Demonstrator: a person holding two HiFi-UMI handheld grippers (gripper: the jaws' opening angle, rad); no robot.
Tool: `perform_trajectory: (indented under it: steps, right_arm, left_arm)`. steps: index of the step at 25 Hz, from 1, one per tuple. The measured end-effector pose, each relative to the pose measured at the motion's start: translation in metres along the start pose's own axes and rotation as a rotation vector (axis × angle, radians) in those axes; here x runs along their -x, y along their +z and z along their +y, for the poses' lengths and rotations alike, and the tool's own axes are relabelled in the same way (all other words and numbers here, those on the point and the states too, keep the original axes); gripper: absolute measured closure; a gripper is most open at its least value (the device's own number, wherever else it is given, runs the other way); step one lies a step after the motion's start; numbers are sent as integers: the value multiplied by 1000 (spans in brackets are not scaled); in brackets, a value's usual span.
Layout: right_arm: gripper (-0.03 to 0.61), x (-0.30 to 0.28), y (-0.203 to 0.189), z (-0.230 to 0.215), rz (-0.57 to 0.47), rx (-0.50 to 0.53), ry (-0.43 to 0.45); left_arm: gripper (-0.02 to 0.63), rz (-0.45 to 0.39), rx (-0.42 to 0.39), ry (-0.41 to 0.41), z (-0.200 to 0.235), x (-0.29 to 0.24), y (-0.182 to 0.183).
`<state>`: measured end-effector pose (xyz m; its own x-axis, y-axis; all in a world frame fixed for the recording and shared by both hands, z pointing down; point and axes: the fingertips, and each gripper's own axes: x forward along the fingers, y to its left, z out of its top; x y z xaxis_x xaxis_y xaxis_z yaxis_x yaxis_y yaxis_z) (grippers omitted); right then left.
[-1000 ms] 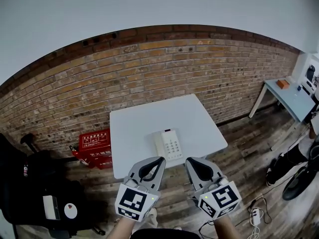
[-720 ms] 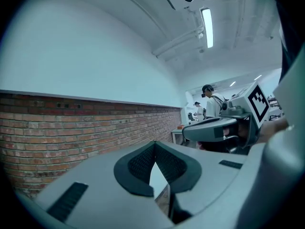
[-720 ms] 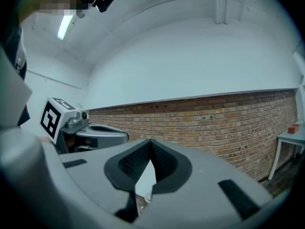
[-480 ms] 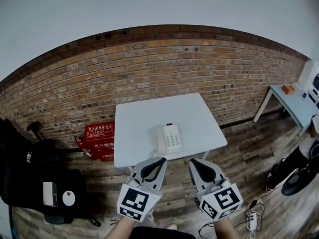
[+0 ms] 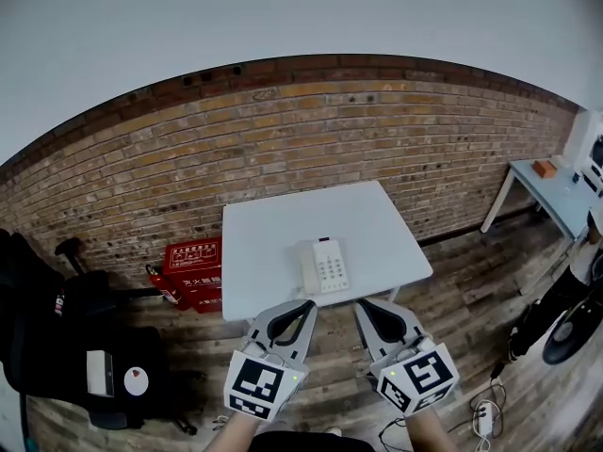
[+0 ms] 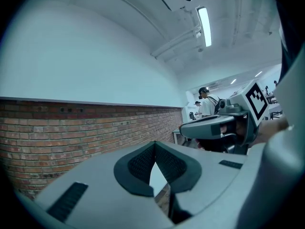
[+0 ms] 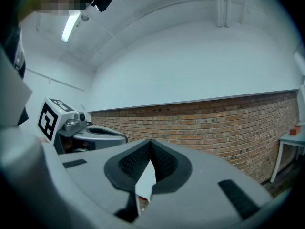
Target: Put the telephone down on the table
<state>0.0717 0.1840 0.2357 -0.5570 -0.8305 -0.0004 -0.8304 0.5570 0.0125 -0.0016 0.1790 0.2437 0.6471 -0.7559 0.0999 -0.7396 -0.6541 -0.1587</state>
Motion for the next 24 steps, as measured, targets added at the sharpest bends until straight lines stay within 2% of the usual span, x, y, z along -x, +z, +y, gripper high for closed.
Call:
perform_trajectory:
  steps: [10, 24]
  right_arm:
    - [566, -27, 16, 32, -10, 4, -14]
    - [566, -42, 10, 58, 21, 7, -35]
  left_arm:
    - [605, -8, -13, -21, 36, 22, 4]
    - [606, -14, 2, -54, 56, 37, -6]
